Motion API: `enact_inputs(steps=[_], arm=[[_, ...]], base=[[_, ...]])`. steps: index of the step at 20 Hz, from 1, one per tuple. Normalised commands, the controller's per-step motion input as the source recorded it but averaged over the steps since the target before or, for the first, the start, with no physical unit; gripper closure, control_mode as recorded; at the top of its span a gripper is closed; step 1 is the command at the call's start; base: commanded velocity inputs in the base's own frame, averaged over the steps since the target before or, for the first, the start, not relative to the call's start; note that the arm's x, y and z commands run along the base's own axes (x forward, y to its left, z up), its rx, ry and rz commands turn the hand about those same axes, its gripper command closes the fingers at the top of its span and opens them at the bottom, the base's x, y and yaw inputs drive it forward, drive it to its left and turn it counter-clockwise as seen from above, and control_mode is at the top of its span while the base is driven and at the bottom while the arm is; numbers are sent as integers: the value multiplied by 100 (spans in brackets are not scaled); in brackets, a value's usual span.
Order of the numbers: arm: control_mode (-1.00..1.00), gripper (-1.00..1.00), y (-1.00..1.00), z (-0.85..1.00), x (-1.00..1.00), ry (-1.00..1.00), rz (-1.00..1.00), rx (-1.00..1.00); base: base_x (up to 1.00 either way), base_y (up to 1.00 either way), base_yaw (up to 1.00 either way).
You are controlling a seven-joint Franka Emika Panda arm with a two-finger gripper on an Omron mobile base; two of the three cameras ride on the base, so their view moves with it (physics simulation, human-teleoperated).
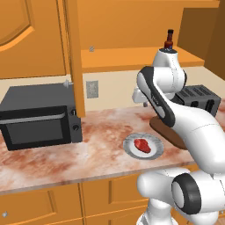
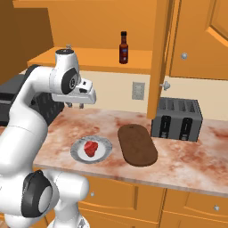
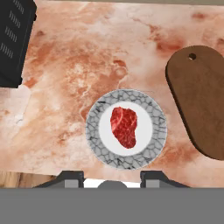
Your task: Pick the steak from the plate and place it on the cutting board. Then pick the condiment bottle from the cabinet and place it next to the cutting board.
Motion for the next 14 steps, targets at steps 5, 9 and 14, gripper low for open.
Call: enact_inputs(steps=[5,9,14], arm=[[-100,-100,0,-4,0,0,0,0],[-100,-100,0,-5,-4,0,0,0],[-100,-100,-8,-11,-13,3,2,0]], base=[[0,0,0],[0,0,0],[0,0,0]])
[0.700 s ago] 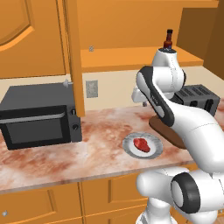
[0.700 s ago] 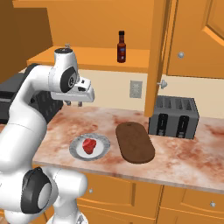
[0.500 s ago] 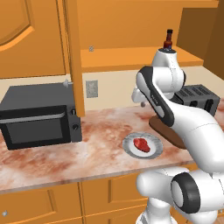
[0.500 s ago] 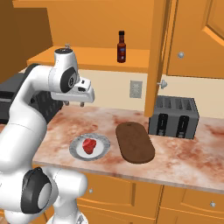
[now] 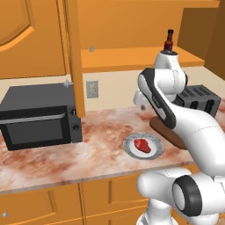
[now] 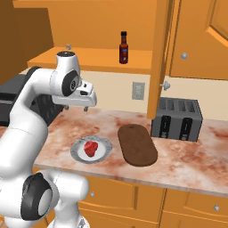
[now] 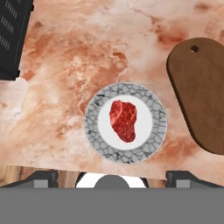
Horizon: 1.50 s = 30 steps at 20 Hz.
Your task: Pick the steak from the plate and place it on the cutting board. Then pick the condiment bottle from the cabinet and place it next to the cutting board.
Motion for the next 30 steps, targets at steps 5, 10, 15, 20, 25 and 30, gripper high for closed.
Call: enact_inputs(steps=[5,10,15,20,25,30], arm=[[-100,-100,-10,-16,-19,4,2,-1],[-100,-100,-4,-20,-21,5,4,-1],[-100,-100,0,-24,-20,7,4,-2],[-100,-100,0,-25,-18,7,4,-2],[-100,-100,0,-27,-16,7,4,-1],[-100,-100,0,-28,-12,6,5,0]], base=[[0,0,0],[0,0,0],[0,0,0],[0,0,0],[0,0,0],[0,0,0]])
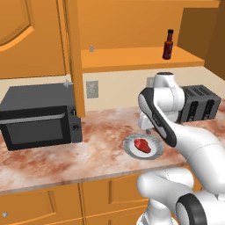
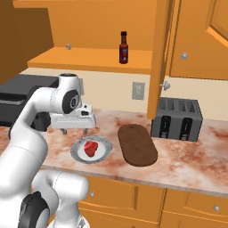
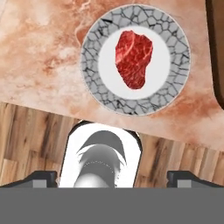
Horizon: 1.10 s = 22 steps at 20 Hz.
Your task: Pick the steak from the plate and place it on the cutting board. Then pick the condiment bottle from the cabinet and place it next to the cutting board.
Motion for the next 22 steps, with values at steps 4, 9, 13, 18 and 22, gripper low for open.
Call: enact_inputs(steps=[4,9,13,18,22], arm=[[-100,-100,0,-26,-7,6,5,0],[-100,-100,0,-25,0,4,4,0],[-100,-100,0,-26,0,3,4,0],[-100,-100,-1,-23,0,2,5,0],[-100,-100,-1,-19,0,0,5,0]], base=[[0,0,0],[0,0,0],[0,0,0],[0,0,0],[0,0,0]])
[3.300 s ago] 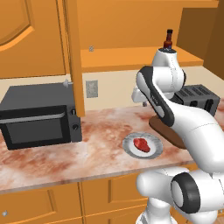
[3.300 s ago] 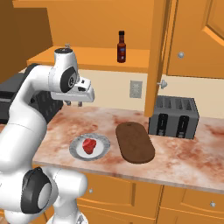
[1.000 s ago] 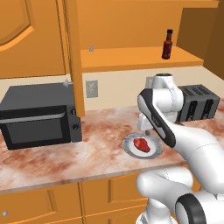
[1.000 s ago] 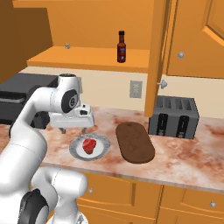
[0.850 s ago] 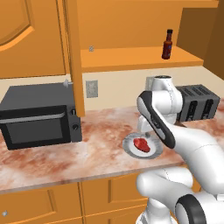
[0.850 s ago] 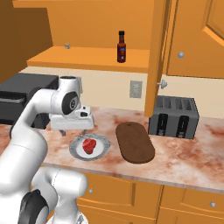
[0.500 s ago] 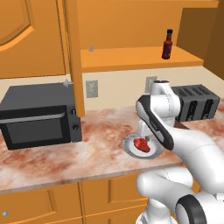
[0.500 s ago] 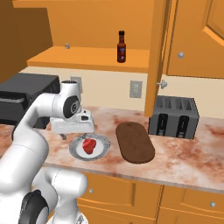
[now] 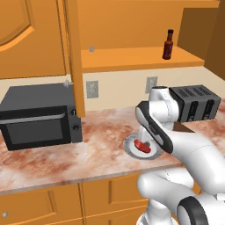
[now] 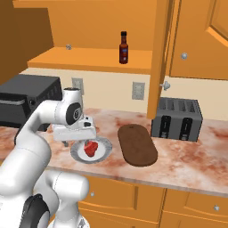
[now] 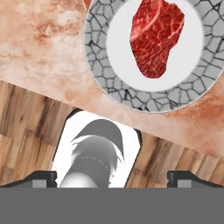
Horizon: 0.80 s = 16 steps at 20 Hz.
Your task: Pick the steak from the plate and place it on the cutting board. Then pick the condiment bottle from the cabinet and place it next to the cutting board.
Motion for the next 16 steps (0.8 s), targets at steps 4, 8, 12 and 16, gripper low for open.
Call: enact_inputs(steps=[4,8,12,16], arm=[[-100,-100,-2,-22,0,0,4,0],[-100,-100,-1,-21,5,0,2,0],[-100,-100,0,-18,10,0,2,0],[-100,-100,0,-13,18,0,0,0]], base=[[0,0,0],[0,0,0],[0,0,0],[0,0,0]])
